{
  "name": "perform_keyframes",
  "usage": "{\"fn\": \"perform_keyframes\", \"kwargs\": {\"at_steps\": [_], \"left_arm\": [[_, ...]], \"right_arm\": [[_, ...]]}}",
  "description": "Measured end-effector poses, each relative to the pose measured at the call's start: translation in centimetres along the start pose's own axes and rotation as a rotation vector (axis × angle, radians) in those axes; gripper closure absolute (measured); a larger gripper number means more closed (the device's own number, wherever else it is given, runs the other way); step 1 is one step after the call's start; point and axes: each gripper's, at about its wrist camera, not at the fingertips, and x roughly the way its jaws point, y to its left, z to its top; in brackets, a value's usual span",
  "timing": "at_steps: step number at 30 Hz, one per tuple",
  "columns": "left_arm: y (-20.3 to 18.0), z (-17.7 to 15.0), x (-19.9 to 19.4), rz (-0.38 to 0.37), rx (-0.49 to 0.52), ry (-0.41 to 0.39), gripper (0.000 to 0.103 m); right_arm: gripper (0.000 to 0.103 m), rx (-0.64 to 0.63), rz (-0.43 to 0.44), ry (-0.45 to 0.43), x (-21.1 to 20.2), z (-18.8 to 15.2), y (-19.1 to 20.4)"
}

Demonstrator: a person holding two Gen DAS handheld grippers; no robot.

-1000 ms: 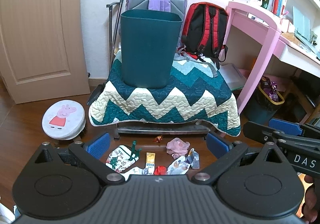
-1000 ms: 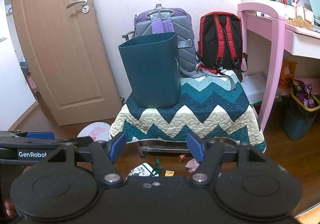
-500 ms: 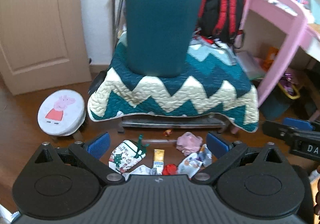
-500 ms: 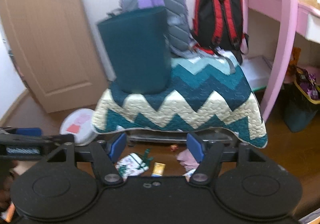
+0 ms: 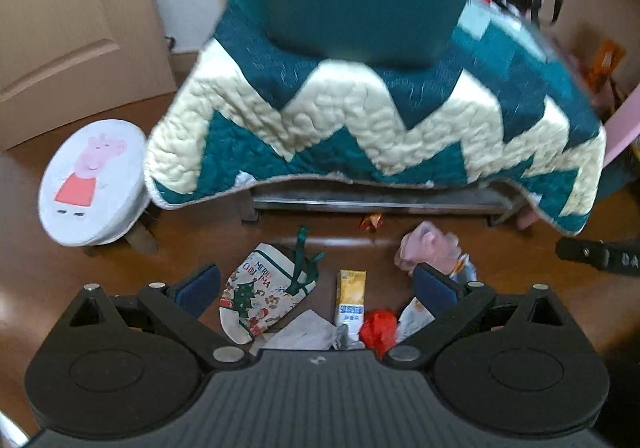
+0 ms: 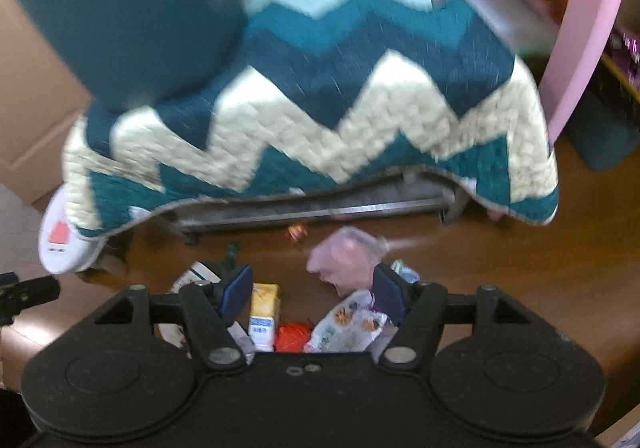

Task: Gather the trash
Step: 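Lower and grasp the Christmas paper bag with left tool while right grasps pink mesh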

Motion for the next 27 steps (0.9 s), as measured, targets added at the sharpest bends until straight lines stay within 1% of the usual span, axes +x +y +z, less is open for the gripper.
{"fn": "perform_keyframes", "kwargs": {"at_steps": [4,6,8,10,13,15,19,22,25,27], "left_arm": [[0.4,0.1,4.5,-0.006,0.021,0.078,0.000],[0.3,0.2,6.7,0.016,0.054,0.104,0.001],[0.7,0.6,8.8,0.006,0.060,0.144,0.001],[1.3,1.1,10.4,0.002,0.059,0.154,0.001],[2.6,1.8,13.4,0.003,0.058,0.159,0.001],[3.6,1.8,15.9,0.016,0.047,0.178,0.001],[5.4,1.2,20.9,0.044,0.061,0.213,0.001],[6.4,-0.2,24.4,0.051,0.089,0.264,0.001],[7.6,-1.6,28.0,0.058,0.107,0.332,0.001],[8.4,-2.4,29.5,0.061,0.116,0.348,0.001]], "right_arm": [[0.038,0.020,-0.043,0.062,5.0,0.6,-1.7],[0.038,-0.005,-0.054,0.083,7.4,1.1,-2.6],[0.038,-0.039,-0.059,0.097,9.7,1.5,-3.2],[0.038,-0.070,-0.063,0.113,11.9,1.8,-3.5],[0.038,-0.100,-0.036,0.142,15.0,2.0,-3.8],[0.038,-0.117,-0.020,0.162,17.1,2.0,-3.8],[0.036,-0.144,-0.011,0.177,20.6,2.1,-3.6],[0.036,-0.154,0.003,0.182,22.8,2.2,-3.5],[0.036,-0.184,0.017,0.197,25.1,2.2,-3.1],[0.036,-0.227,0.010,0.209,26.5,2.0,-2.5]]}}
